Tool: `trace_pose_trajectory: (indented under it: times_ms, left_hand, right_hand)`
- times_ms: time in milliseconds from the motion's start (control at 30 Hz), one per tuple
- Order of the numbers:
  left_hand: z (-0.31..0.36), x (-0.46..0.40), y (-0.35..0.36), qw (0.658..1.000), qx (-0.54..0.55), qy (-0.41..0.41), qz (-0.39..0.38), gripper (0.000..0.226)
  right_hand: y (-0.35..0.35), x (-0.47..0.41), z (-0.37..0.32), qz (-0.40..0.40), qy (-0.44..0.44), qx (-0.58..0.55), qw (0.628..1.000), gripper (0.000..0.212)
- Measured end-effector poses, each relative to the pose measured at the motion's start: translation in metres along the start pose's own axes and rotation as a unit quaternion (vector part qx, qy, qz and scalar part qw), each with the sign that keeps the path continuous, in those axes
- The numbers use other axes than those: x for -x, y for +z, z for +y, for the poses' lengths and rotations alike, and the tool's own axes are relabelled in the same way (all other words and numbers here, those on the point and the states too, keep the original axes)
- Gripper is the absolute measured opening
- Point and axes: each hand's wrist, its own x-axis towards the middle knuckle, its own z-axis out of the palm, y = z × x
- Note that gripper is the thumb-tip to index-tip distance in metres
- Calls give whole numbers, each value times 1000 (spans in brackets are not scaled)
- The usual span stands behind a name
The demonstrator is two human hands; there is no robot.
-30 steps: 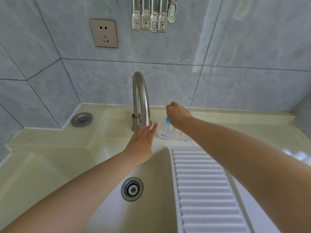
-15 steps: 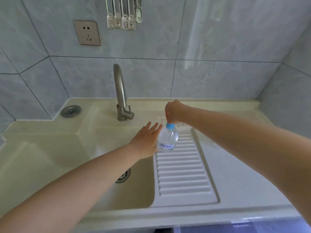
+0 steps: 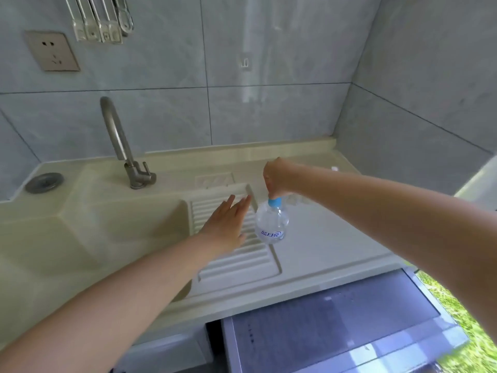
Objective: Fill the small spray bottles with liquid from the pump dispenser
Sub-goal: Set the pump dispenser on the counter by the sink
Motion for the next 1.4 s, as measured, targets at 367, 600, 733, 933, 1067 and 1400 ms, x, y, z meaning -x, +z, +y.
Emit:
trace_pose_trajectory:
  times_ms: [367, 600, 733, 933, 1067, 1400]
  left_hand:
    - [73, -15, 16, 998, -32, 54, 4, 87]
    - [88, -16, 22, 999, -16, 28, -5, 86]
    - [91, -12, 28, 1000, -16, 7, -5, 85]
    - [98, -3, 34, 1000, -3, -26, -12, 73]
    - [103, 5, 38, 998, 30, -44, 14, 65]
    - [107, 16, 42, 991, 122, -60, -2, 61]
  right_hand:
    - [37, 38, 67, -6, 67, 0, 998, 23]
    - [50, 41, 84, -24, 63, 2, 998, 22]
    - [55, 40, 85, -42, 53, 6, 998, 14]
    - [59, 38, 70, -60, 18, 19, 998, 24]
    - [67, 32, 63, -62, -19, 33, 997, 21]
    - [69, 55, 78, 15, -49, -94, 994, 27]
